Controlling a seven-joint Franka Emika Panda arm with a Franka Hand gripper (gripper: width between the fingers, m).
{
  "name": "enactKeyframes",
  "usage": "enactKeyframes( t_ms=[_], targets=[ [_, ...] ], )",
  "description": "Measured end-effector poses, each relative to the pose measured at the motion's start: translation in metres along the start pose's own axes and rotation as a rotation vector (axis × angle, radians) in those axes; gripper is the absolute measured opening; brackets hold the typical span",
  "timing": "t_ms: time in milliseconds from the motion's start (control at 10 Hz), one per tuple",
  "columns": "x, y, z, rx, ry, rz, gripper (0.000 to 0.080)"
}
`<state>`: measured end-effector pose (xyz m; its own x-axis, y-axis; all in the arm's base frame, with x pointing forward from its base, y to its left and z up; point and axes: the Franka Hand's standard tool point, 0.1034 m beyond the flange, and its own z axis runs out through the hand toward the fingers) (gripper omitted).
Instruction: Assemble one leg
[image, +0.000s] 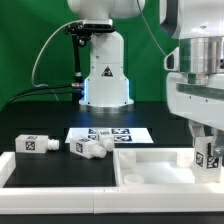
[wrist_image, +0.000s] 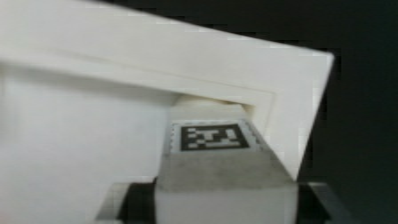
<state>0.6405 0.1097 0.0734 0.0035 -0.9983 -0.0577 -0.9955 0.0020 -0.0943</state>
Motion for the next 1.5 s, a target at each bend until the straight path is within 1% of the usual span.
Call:
enactKeyframes(
  t_ms=[200, 600, 700, 900, 1100, 1200, 1300, 1400, 1500],
  targets=[
    [-0.001, 0.001, 0.0, 0.002, -0.004, 0.087, 0.0288],
    [0.0, 0.0, 0.0, 0.006, -0.026, 0.363, 0.0288],
    [-0.001, 0.0, 0.0, 0.011, -0.029, 0.407, 0.0288],
    [-0.001, 0.0, 0.0, 0.023, -0.023, 0.405, 0.0288],
    [-0.001, 0.001, 0.0, 0.023, -0.023, 0.379, 0.0288],
    [-0.002, 0.0, 0.0, 0.024, -0.023, 0.371, 0.0482],
    [-0.005, -0.005, -0.014, 0.041, -0.035, 0.343, 0.0595],
    [-0.007, -0.01, -0.032, 0.063, -0.051, 0.306, 0.0595],
    [-0.006, -0.011, -0.043, 0.076, -0.061, 0.295, 0.0632]
  ],
)
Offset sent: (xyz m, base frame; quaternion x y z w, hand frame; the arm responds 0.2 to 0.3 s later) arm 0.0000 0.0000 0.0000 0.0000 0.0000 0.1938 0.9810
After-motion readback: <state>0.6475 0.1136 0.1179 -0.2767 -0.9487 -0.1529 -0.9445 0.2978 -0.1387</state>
